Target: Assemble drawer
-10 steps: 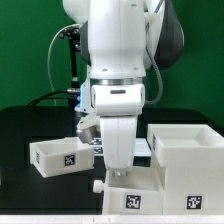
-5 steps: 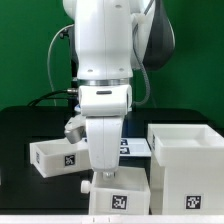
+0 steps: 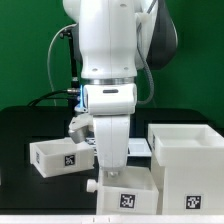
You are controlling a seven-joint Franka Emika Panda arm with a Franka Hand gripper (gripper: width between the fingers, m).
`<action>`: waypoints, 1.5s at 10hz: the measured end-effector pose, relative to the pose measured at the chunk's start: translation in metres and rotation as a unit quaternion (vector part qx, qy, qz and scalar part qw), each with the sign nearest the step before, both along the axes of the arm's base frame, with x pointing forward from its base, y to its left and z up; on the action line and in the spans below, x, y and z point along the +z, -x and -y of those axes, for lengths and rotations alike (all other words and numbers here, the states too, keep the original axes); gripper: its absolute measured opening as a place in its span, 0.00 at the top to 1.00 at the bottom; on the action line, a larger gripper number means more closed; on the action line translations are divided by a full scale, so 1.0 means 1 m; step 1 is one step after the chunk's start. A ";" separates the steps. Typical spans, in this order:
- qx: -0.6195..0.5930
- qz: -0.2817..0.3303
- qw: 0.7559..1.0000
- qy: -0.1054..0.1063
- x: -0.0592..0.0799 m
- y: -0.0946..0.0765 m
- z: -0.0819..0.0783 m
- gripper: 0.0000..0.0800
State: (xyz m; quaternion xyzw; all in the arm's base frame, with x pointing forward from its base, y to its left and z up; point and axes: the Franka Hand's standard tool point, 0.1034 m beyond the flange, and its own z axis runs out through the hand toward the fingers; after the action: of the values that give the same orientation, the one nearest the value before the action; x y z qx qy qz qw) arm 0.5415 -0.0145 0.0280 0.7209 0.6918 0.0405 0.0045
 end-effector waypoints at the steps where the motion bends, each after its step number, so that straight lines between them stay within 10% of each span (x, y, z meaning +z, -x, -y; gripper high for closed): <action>1: -0.003 0.000 1.000 0.000 0.000 0.000 0.000 0.95; 15: -0.023 -0.011 1.000 -0.003 0.006 -0.006 -0.012 0.95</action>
Offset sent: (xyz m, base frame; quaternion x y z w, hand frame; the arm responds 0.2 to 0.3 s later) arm 0.0032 -0.0019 0.0120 0.0143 -0.0010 -0.0028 0.9999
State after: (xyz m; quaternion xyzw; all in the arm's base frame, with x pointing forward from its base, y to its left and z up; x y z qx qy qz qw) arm 0.5476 -0.0028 0.0339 0.7371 0.6749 0.0343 -0.0040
